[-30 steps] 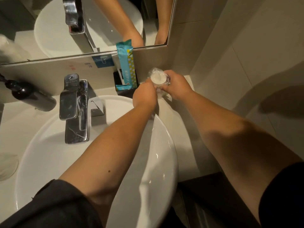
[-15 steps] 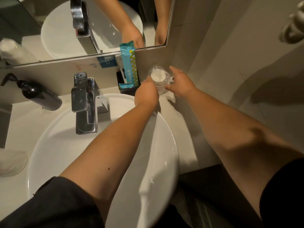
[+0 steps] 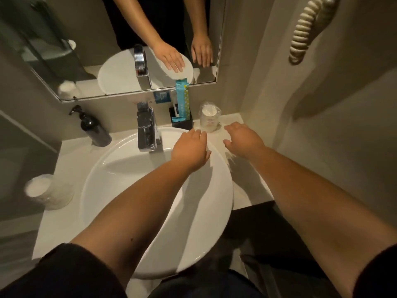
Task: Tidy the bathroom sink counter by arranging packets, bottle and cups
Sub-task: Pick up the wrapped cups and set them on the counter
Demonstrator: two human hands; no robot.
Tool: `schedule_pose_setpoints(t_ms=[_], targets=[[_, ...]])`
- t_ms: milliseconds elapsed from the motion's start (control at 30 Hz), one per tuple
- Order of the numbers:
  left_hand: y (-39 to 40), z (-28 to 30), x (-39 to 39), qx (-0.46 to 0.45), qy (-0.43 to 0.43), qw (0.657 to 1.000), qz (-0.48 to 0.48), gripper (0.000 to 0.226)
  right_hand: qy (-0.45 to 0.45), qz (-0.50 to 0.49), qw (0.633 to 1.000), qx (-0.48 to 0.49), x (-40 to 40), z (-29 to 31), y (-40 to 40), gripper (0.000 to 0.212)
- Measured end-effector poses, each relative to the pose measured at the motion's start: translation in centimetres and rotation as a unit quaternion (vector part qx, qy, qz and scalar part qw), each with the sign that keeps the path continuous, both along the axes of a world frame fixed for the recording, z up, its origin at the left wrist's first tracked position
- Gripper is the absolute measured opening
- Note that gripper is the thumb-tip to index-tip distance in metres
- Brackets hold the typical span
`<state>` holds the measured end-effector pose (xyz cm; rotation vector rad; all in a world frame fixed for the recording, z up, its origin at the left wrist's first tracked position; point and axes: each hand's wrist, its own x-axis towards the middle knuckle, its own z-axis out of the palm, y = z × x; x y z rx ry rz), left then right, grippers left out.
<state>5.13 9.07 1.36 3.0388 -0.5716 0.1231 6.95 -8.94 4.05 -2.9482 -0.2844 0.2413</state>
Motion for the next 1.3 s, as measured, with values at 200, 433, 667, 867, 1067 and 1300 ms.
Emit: schedule_pose_setpoints(t_ms=[200,433,667,867,1067,1300], targets=[[2.9,0.6,-6.7,-0.01,0.01,0.996,0.084,0.05,-0.008,0.072,0.997,-0.01,-4.0,0.0,1.8,0.052],[7.0,-0.1,-16.3,-0.052,0.042,0.965,0.252,0.037,0.015,0.206,0.979,-0.003,-8.9,-1.8,7.6,0.052],[14.4,0.2,-22.8,0.007,0.039,0.927,0.373,0.047,0.015,0.321,0.947,0.018,-12.2,-1.7,17.0,0.048],[20.6,-0.3,-24.8,0.009,0.042,0.906,0.42,0.046,0.011,0.373,0.928,0.016,-13.7,-2.7,24.7,0.051],[27.9,-1.4,-24.5,0.003,0.052,0.896,0.441,0.053,0.015,0.359,0.932,0.049,-13.8,-3.2,31.9,0.052],[34.9,-2.5,-22.2,-0.017,0.065,0.902,0.426,0.059,0.014,0.329,0.943,0.041,-12.2,-3.0,39.6,0.053]])
